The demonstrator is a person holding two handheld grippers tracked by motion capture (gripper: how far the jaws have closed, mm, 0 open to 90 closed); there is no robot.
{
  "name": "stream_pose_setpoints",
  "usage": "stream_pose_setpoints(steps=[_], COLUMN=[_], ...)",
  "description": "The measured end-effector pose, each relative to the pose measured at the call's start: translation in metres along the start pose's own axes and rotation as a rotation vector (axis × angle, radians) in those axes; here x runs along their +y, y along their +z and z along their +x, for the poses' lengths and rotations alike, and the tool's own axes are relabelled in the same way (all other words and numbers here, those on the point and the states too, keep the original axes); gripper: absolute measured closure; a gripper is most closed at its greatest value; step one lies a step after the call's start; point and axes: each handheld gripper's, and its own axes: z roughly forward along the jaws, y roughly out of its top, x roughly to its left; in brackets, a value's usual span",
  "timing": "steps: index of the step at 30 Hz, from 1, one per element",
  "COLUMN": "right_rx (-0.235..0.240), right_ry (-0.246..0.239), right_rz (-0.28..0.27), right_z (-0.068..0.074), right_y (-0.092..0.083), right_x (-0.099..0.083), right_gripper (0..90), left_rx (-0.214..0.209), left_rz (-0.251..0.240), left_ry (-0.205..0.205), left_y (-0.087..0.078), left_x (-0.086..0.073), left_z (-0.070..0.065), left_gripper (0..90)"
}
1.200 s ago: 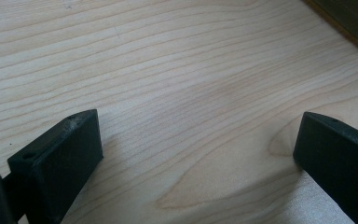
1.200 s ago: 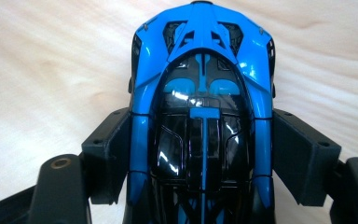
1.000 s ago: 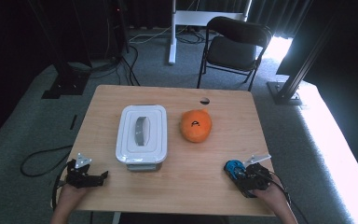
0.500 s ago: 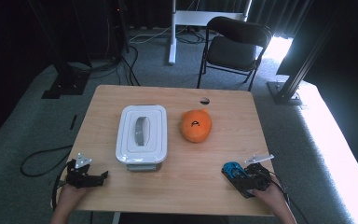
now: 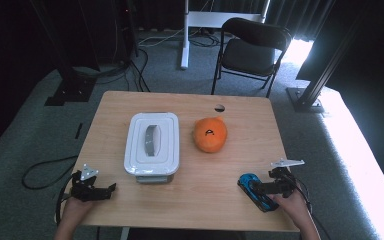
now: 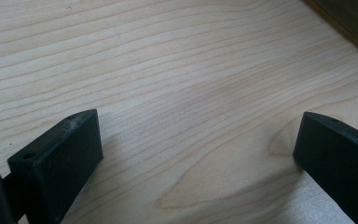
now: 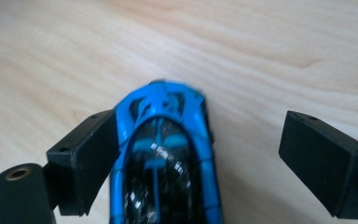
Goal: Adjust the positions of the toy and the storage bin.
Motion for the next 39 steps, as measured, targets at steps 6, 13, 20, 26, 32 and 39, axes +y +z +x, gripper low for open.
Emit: stream_pose_setpoints(steps=[6, 13, 20, 26, 32, 39], right_rx=[-0.031, -0.005, -0.037, -0.039, 0.005, 0.046], right_ry=[-0.005, -0.03, -0.061, -0.013, -0.056, -0.067], right_rz=[-0.042, -0.14, -0.176, -0.165, -0.162, -0.184], right_z=[0.0, -0.006, -0.003, -0.003, 0.007, 0.01], right_y=[0.002, 0.0, -0.004, -0.004, 0.0, 0.003], right_x=[0.008, 0.022, 0.033, 0.04, 0.047, 0.059], right_gripper=[12.6, 13.8, 12.4, 10.4, 10.4, 10.4], left_rx=[0.0, 0.0, 0.0, 0.0, 0.0, 0.0], left_rz=[0.0, -0.001, -0.001, -0.001, -0.001, -0.001], left_ry=[0.0, -0.001, -0.001, -0.001, -0.001, -0.001], left_y=[0.0, 0.0, 0.0, 0.0, 0.0, 0.0], left_x=[0.0, 0.0, 0.0, 0.0, 0.0, 0.0], left_z=[0.0, 0.0, 0.0, 0.0, 0.0, 0.0], left_gripper=[1.5, 1.5, 1.5, 1.5, 1.5, 1.5])
